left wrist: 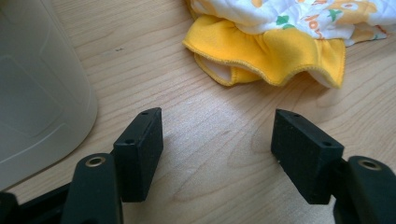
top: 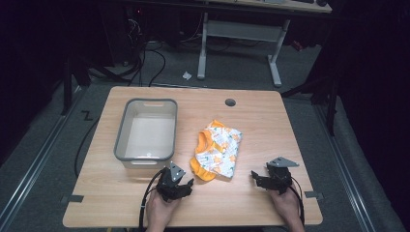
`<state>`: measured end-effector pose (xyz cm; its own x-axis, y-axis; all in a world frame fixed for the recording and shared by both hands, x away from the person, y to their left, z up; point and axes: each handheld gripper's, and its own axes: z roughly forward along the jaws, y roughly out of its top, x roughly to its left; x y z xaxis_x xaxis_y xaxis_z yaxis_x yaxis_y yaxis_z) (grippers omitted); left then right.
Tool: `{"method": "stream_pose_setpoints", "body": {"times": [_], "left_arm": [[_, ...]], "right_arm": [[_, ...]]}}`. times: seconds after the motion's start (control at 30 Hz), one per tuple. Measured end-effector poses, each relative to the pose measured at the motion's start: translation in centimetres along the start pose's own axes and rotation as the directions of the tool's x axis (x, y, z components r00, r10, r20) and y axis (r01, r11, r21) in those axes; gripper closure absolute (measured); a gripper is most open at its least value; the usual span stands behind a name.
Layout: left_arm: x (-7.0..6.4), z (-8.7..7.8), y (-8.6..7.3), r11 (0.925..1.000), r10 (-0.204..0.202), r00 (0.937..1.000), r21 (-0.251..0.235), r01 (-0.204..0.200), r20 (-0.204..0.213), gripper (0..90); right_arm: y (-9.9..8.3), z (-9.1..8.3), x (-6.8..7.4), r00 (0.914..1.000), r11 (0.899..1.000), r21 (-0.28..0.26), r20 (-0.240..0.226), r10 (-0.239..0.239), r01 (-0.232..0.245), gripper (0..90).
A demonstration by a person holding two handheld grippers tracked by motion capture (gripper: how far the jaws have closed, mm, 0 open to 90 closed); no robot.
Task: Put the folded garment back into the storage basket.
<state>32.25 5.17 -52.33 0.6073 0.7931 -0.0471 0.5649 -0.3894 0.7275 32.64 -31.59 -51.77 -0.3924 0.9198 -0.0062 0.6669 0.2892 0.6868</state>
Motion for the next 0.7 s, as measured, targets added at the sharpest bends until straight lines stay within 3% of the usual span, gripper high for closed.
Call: {"method": "stream_pose_setpoints", "body": {"times": [0.7], "left_arm": [[0.02, 0.10, 0.08, 1.0000, -0.002, 1.0000, 0.002, 0.002, 0.000, 31.9]], "right_arm": [[0.03, 0.03, 0.01, 1.0000, 1.000, 0.000, 0.001, 0.003, -0.003, 25.3]]}}
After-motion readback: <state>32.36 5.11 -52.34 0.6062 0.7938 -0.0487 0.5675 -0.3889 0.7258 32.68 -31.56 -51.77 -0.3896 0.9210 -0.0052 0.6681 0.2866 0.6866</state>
